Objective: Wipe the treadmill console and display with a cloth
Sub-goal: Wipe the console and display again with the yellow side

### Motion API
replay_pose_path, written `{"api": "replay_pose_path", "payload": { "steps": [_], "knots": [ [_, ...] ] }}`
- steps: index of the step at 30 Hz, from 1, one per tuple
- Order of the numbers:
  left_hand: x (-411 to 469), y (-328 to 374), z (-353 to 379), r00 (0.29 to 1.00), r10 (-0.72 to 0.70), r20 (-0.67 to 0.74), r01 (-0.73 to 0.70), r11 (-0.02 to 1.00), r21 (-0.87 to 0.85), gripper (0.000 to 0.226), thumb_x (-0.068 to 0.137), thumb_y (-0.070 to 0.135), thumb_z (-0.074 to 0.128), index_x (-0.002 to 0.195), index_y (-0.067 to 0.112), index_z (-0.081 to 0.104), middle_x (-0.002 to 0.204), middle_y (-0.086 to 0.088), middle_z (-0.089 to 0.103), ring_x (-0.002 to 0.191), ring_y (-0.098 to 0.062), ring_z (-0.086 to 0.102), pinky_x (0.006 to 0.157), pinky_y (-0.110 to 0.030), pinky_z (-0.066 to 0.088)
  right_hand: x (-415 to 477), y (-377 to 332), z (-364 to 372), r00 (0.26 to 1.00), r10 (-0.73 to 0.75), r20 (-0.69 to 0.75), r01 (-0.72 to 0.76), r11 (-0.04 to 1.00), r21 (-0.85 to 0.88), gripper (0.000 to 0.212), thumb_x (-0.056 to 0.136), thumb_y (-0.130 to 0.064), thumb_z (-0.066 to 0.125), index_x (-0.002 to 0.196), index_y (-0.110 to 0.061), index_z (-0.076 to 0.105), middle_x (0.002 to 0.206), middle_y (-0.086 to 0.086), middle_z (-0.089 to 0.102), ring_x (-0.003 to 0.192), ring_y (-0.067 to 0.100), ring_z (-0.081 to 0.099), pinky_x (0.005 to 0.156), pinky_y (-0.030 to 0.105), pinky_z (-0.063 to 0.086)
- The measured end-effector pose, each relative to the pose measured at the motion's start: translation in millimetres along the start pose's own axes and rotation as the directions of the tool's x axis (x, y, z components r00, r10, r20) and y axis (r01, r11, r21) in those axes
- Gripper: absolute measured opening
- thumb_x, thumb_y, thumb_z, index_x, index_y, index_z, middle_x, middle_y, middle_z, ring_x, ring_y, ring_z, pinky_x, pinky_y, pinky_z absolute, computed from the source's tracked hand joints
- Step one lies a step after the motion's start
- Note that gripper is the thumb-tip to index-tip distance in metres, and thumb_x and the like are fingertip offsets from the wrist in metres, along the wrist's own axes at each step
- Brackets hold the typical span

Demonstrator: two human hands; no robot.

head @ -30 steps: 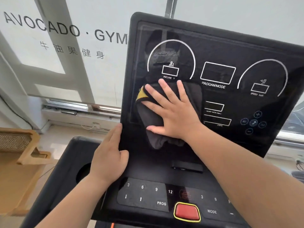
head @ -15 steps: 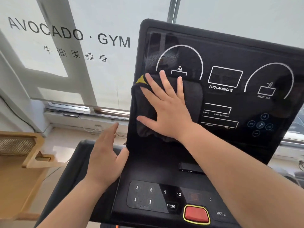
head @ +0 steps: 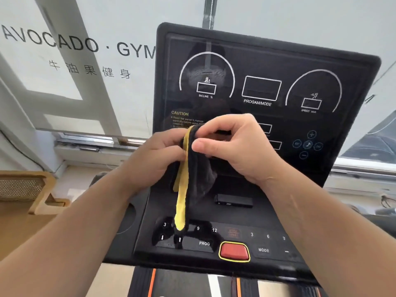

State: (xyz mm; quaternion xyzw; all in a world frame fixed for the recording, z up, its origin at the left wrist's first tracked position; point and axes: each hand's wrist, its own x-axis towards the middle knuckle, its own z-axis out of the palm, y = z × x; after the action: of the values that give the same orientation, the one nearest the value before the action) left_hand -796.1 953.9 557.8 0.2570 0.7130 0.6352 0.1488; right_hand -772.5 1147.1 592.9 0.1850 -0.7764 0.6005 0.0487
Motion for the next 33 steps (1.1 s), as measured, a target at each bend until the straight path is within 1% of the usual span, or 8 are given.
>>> {"api": "replay_pose_path", "payload": {
  "steps": [3,7,11,16,22,26,30,33],
  "knots": [
    [-5,-10,12,0.994,-0.046,-0.097,0.056,0.993,0.103,0.016,0.088,0.014,0.06,0.096,0.016,0.075,0.08,0.003,0.072,0.079,-0.012,0.067,0.074,-0.026,0.053,-14,11,-1,0.986,0.106,-0.128,-0.102,0.994,0.043,0.032,0.063,-0.037,0.094,0.071,-0.014,0.072,0.081,0.02,0.072,0.077,0.042,0.07,0.07,0.055,0.064],
    [-16,-25,26,0.976,-0.109,-0.186,0.145,0.971,0.19,0.005,0.095,0.013,0.067,0.093,0.011,0.071,0.077,0.002,0.073,0.073,-0.013,0.069,0.069,-0.026,0.056,-37,46,4,0.941,0.283,-0.183,-0.284,0.958,0.022,0.041,0.067,-0.022,0.097,0.063,-0.023,0.057,0.072,0.013,0.066,0.066,0.022,0.062,0.056,0.036,0.055],
    [-32,-37,36,0.955,-0.173,-0.24,0.231,0.943,0.239,0.008,0.094,0.017,0.069,0.088,0.012,0.069,0.077,-0.003,0.073,0.071,-0.012,0.066,0.068,-0.03,0.056,-56,82,13,0.89,0.421,-0.173,-0.428,0.904,-0.002,0.037,0.076,0.0,0.078,0.072,-0.025,0.051,0.077,0.001,0.057,0.066,0.016,0.049,0.051,0.027,0.04],
    [-55,-52,37,0.896,-0.264,-0.358,0.397,0.837,0.377,0.016,0.094,0.026,0.067,0.082,0.016,0.065,0.067,0.001,0.062,0.061,-0.004,0.051,0.062,-0.022,0.044,-71,87,11,0.898,0.436,-0.06,-0.44,0.893,-0.099,0.038,0.08,0.003,0.075,0.088,-0.034,0.066,0.098,-0.003,0.071,0.09,0.009,0.065,0.076,0.034,0.054],
    [-75,1,38,0.916,-0.364,-0.168,0.353,0.931,-0.089,0.014,0.099,0.012,0.056,0.085,0.012,0.059,0.065,0.001,0.051,0.052,-0.006,0.043,0.043,-0.015,0.035,-64,19,-14,0.946,0.31,0.09,-0.304,0.95,-0.075,0.037,0.082,0.008,0.075,0.095,-0.027,0.071,0.093,-0.008,0.074,0.097,-0.002,0.07,0.081,0.029,0.056],
    [-74,-12,28,0.892,-0.367,-0.264,0.406,0.907,0.111,0.015,0.1,0.017,0.059,0.085,0.012,0.06,0.062,-0.003,0.05,0.038,-0.008,0.041,0.032,-0.02,0.035,-54,33,2,0.962,0.27,0.028,-0.256,0.935,-0.245,0.033,0.083,0.002,0.075,0.096,-0.028,0.07,0.095,-0.011,0.072,0.092,-0.003,0.068,0.074,0.019,0.053],
    [-76,-79,30,0.828,-0.426,-0.366,0.558,0.691,0.459,0.009,0.095,0.026,0.065,0.089,0.02,0.063,0.069,0.006,0.061,0.061,-0.012,0.059,0.053,-0.025,0.042,-75,114,49,0.932,0.358,0.056,-0.27,0.787,-0.555,0.027,0.092,-0.012,0.07,0.115,-0.026,0.064,0.118,-0.005,0.06,0.1,0.013,0.061,0.093,0.041,0.055],
    [-91,-125,33,0.812,-0.39,-0.434,0.583,0.542,0.604,0.007,0.091,0.024,0.066,0.097,0.022,0.064,0.083,0.007,0.059,0.086,-0.022,0.06,0.068,-0.032,0.044,-115,151,92,0.956,0.293,0.018,-0.176,0.622,-0.763,0.041,0.091,-0.028,0.068,0.13,-0.021,0.06,0.151,0.01,0.046,0.138,0.034,0.043,0.114,0.057,0.038]
  ]
}}
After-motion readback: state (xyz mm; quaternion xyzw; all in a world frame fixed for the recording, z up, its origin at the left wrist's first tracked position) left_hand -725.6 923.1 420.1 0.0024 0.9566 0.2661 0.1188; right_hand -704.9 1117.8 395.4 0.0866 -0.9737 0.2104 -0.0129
